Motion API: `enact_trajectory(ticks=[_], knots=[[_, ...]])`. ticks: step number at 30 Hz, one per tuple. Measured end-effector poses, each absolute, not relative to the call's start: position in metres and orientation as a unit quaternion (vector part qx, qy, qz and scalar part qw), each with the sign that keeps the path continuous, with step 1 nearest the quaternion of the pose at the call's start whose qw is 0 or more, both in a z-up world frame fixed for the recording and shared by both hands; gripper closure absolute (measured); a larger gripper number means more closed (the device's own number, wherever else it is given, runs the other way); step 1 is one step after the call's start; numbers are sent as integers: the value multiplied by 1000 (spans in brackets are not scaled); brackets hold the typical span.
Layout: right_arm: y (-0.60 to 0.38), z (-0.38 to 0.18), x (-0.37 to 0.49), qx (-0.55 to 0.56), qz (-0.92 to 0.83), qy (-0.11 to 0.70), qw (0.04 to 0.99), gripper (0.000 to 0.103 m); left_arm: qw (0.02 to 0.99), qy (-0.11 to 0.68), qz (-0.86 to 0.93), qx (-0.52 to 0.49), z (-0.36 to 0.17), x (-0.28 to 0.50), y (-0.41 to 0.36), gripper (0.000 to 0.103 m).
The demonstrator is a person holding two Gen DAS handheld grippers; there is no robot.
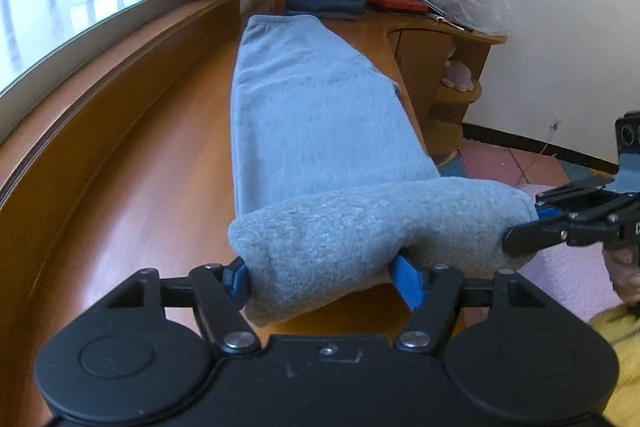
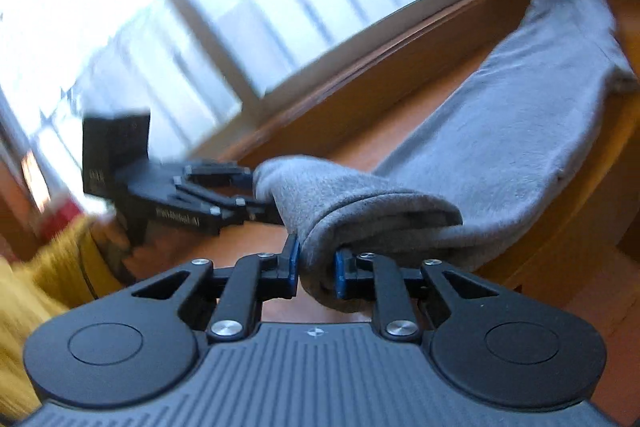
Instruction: Fold clothes
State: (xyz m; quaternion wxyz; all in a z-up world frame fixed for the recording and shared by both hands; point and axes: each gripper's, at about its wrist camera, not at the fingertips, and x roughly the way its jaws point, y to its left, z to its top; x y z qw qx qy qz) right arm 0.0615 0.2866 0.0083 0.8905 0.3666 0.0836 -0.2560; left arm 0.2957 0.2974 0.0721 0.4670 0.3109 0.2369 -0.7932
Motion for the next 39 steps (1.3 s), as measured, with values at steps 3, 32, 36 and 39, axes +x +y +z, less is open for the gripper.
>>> enact_trajectory(ticks=[3,32,36,39], knots=[[262,10,42,416,-254,34,872,85,458,220,-798,325,82,281,267,34],[94,-17,-10,347,-206,163,900,79,599,242,-674,359,68,189,146,17],[98,-10,-7,294,-191,187,918,79,570,274,-695,341,60,175,150,15],[86,-25,-7,327,-195,192,904,79,563,311,-683,347,30,175,134,14]])
